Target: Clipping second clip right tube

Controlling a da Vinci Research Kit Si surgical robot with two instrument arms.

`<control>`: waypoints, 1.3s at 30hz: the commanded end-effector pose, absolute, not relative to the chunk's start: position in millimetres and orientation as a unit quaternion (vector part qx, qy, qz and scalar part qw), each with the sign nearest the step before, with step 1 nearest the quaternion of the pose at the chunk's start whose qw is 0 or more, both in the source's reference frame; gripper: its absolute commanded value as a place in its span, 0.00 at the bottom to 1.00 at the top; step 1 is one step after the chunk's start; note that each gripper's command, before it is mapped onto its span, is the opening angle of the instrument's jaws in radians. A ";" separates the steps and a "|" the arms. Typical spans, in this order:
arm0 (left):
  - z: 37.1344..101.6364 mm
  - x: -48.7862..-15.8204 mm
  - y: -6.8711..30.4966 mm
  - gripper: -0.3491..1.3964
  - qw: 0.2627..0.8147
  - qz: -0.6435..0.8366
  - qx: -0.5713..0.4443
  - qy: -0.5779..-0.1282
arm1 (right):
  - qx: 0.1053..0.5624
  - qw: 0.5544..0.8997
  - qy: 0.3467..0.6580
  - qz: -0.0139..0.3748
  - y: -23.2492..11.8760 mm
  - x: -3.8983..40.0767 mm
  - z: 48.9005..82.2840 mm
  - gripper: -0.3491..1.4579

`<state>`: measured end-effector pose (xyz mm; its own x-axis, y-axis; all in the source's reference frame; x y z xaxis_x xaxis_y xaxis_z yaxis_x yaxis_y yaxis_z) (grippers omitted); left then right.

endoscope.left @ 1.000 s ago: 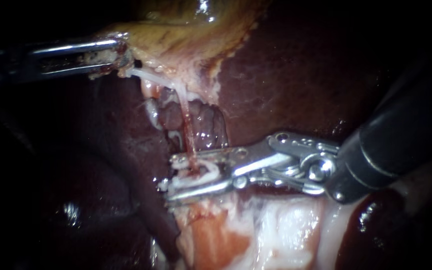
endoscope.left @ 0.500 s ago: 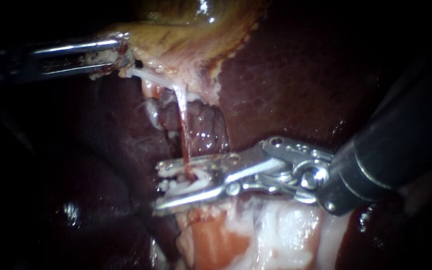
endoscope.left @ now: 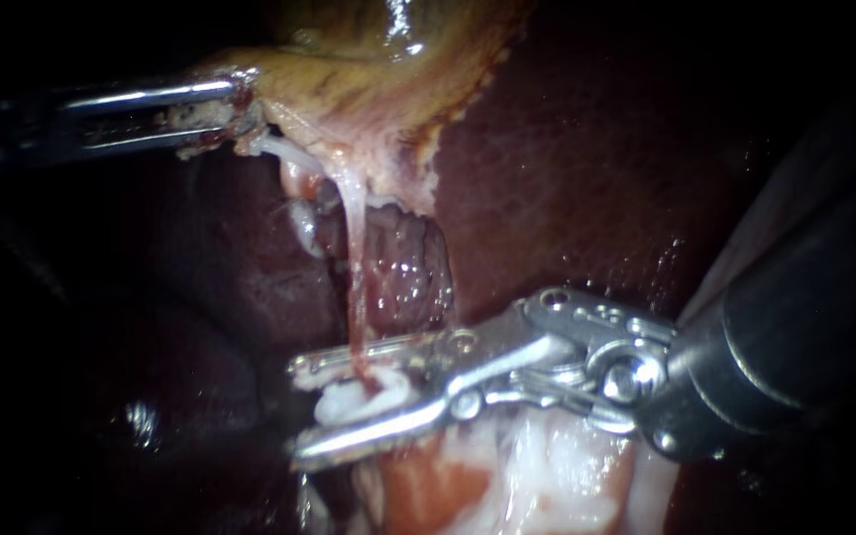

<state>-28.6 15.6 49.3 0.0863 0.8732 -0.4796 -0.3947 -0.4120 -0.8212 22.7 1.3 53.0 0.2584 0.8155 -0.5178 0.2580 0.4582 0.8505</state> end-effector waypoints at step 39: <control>49.5 -28.7 15.6 0.00 0.495 0.639 -0.545 -0.219 | 0.506 0.633 0.542 0.222 2.5 20.7 53.3 0.00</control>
<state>-28.7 15.6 49.5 0.0859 0.8729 -0.4802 -0.3945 -0.4128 -0.8209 20.7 2.6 53.3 0.3137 0.8294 -0.4623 0.2681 0.3897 0.8811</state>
